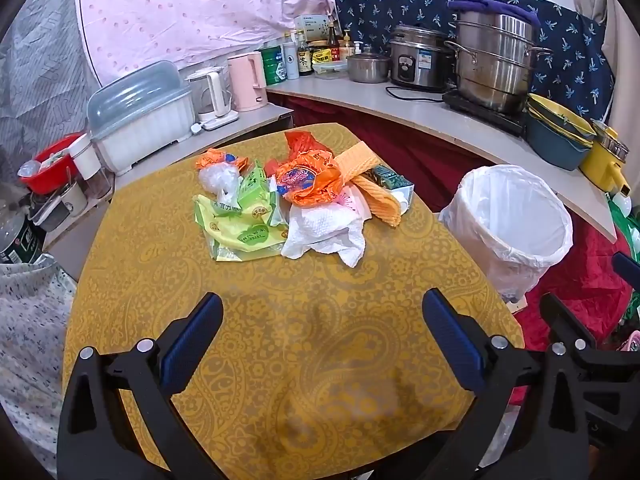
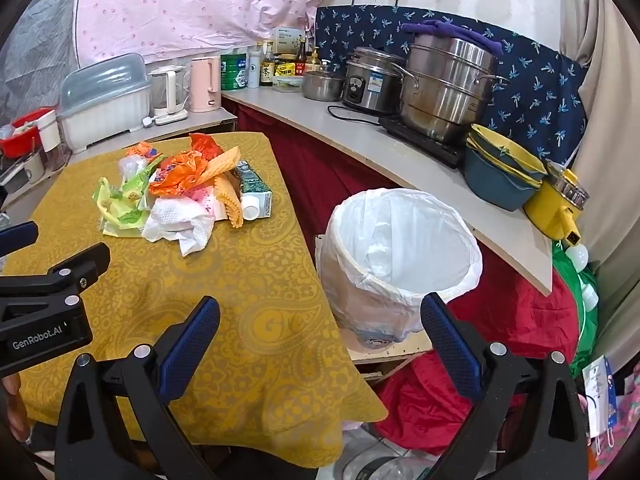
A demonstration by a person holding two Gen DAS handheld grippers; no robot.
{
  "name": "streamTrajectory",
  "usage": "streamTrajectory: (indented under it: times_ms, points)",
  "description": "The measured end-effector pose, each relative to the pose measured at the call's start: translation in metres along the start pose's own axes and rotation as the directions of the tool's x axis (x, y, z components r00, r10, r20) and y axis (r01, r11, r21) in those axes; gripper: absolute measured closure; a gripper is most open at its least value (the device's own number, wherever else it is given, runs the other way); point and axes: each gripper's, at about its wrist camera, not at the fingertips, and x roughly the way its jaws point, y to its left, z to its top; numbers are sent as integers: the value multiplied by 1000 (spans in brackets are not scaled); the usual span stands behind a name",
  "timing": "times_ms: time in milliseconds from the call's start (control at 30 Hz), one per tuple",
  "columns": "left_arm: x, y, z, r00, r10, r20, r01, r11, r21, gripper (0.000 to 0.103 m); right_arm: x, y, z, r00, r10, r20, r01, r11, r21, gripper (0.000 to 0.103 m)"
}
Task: Collect trash
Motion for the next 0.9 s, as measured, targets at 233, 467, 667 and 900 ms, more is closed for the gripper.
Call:
streamTrajectory:
  times_ms: [233,467,667,900]
  points:
    - [0,1,-2,1000,-3,3,3,1000,2,8,-1,0,0,1000,-3,-1,3,1000,-3,7]
    - [0,-1,-2,1000,0,3,0,1000,1,8,-1,1,0,1000,-1,0,1,1000,-2,7]
    - [0,-1,-3,1000,-3,3,3,1000,2,8,-1,1,1,1000,-4,-1,4,1000,-2,7]
    - [-1,-3,-2,1000,-2,4,1,1000,5,8,-2,1,1,1000,-1,3,1,1000,-2,7]
